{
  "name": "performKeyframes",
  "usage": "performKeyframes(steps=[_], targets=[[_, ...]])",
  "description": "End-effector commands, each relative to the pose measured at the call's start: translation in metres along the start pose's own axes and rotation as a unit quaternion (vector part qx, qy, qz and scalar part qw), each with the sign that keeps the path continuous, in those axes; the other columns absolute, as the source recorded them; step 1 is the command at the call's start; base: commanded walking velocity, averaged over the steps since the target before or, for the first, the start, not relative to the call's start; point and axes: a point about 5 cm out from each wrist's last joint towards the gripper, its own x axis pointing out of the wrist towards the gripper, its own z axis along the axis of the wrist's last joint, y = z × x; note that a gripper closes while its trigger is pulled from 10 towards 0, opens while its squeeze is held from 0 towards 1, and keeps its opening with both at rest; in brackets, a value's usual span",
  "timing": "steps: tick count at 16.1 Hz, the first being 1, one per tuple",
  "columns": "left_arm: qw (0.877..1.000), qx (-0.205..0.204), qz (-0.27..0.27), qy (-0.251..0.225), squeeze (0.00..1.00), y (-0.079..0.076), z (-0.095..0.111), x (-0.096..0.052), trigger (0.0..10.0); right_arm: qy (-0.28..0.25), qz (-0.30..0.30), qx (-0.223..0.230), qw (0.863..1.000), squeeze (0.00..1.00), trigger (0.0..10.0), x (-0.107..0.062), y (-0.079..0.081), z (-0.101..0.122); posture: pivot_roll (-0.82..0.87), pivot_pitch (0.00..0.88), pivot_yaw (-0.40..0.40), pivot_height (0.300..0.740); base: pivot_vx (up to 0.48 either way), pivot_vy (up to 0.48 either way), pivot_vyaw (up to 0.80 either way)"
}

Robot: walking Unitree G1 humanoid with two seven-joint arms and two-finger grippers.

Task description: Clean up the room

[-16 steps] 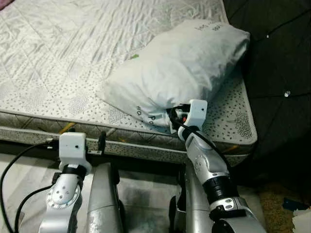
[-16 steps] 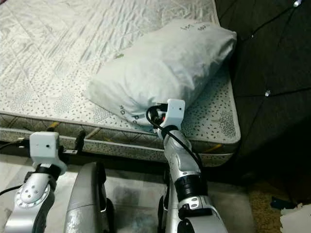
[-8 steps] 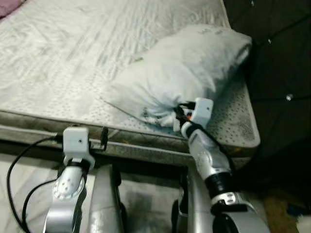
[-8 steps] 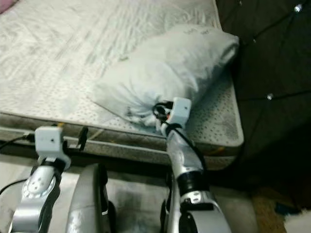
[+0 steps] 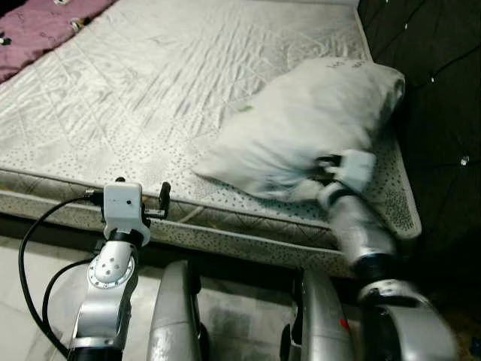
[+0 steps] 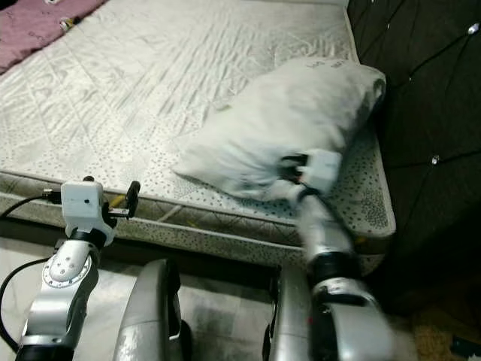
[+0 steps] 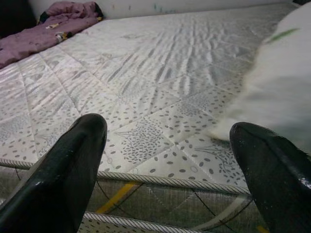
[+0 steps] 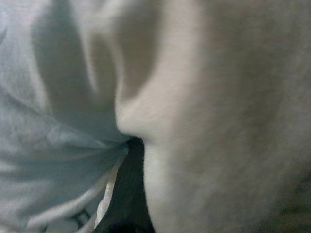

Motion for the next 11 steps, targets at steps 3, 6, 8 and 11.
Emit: performKeyframes(steps=[3,6,8,11], targets=[[1.0,0.002,0.01,0.005,0.0,0.002,-0.003,0.0,10.0,-0.143,-0.113,-0.027,0.983,0.0,0.0,0.002,-0.056,0.081,0.09,0.002,0.003,0.533,0.0,0.0,0.0],[1.0,-0.003,0.013,0.016,0.0,-0.002,-0.01,-0.01,10.0,-0.186,-0.209,-0.056,0.958,0.0,0.0,-0.01,-0.095,0.111,0.09,0.019,-0.02,0.533,0.0,0.0,0.0],[1.0,-0.006,0.015,0.018,0.0,-0.004,-0.011,-0.013,10.0,-0.187,-0.226,-0.08,0.953,0.0,0.0,-0.015,-0.105,0.111,0.09,0.029,-0.033,0.533,0.0,0.0,0.0],[0.999,-0.01,0.012,0.028,0.0,-0.006,-0.016,-0.017,10.0,-0.158,-0.188,-0.12,0.962,0.0,0.0,-0.021,-0.099,0.072,0.08,0.059,-0.023,0.533,0.0,0.0,0.0]])
